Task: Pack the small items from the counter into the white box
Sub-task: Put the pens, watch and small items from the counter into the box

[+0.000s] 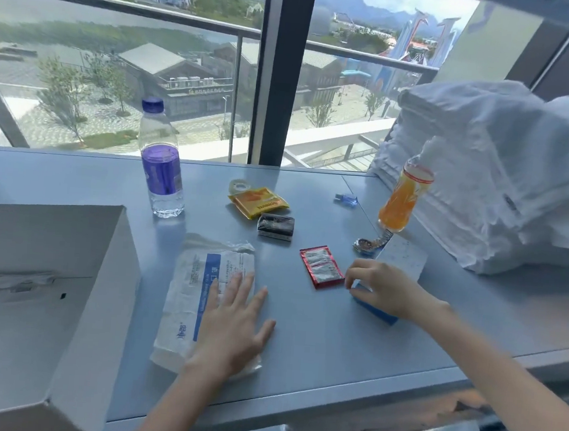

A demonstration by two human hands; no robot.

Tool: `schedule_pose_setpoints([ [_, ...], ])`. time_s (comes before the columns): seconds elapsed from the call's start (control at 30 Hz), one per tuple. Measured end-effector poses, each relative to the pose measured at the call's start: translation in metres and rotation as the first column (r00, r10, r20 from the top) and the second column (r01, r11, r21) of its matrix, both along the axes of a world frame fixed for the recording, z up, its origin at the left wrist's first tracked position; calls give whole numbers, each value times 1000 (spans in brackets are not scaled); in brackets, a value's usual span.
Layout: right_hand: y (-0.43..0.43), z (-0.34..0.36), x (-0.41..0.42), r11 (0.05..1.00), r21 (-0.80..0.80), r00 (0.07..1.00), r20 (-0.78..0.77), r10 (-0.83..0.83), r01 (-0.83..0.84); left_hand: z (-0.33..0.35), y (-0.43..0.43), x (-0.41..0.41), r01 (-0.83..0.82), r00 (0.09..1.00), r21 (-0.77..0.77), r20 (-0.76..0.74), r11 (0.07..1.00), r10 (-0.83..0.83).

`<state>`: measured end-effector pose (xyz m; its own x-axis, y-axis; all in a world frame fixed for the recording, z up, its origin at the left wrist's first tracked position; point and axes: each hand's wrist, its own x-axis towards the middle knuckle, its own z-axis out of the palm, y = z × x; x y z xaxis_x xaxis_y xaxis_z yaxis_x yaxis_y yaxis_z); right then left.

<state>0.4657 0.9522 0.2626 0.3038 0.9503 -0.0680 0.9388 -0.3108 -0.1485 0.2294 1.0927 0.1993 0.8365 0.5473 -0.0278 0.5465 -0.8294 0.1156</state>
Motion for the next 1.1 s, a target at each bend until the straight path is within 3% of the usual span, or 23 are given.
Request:
schedule_pose_setpoints([
  [0.2,8,-14,12,999,41,1000,8,-6,6,-7,1,26,-33,999,51,19,998,32],
  [0.33,21,-19,7,1000,22,1000,18,21,-21,-3,1,28,-70,997,-49,24,996,71],
  [0.5,23,-29,2,995,-25,995,31,94,-94,-15,4,30,-81,989,59,127,995,73],
  [0.8,13,-46,3,955,124,961,-30,274,-269,-15,4,29,-107,987,52,130,993,99],
  [1.0,15,-39,6,954,216,975,-35,222,-209,-15,4,28,-108,977,27,188,994,101],
  [1.1,13,-35,8,975,116,982,23,187,-188,-15,5,27,-110,979,12,175,994,106],
])
